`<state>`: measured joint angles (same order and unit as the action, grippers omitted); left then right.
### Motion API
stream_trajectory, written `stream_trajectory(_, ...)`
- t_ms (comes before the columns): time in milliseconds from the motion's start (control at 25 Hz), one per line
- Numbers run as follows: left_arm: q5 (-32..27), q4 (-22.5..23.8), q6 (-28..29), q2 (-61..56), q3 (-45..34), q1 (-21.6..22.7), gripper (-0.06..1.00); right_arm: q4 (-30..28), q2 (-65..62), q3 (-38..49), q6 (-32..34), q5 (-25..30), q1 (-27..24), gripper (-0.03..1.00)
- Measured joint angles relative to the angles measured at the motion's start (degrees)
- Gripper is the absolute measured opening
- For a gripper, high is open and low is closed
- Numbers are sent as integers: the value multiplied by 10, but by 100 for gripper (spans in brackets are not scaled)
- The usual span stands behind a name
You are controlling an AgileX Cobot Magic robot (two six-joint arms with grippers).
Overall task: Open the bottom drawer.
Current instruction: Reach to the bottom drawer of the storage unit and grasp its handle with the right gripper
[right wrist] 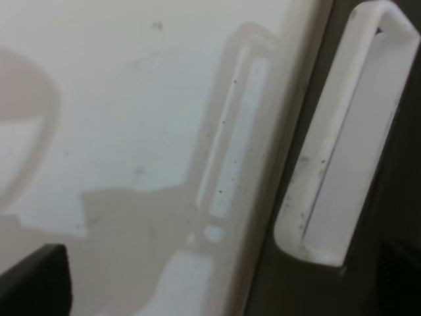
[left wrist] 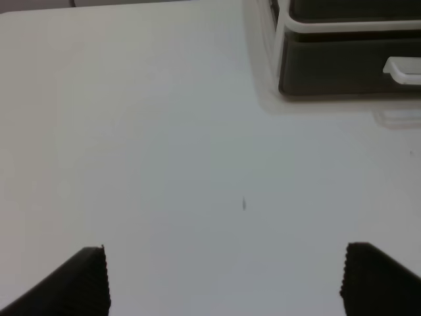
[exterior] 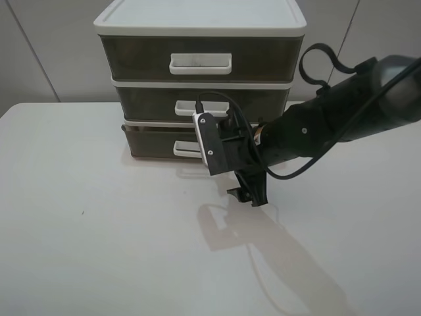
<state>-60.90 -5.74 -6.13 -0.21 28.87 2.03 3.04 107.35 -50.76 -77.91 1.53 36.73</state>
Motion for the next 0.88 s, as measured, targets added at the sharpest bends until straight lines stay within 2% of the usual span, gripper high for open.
stream_trajectory(200,0,0,0,0,0,0,72,8,25,-5,-4,-38,20,80)
stream_trajectory(520,0,0,0,0,0,0,72,15,43,-5,-4,-60,23,80)
stream_trajectory(880,0,0,0,0,0,0,72,59,43,-5,-5,-93,23,80)
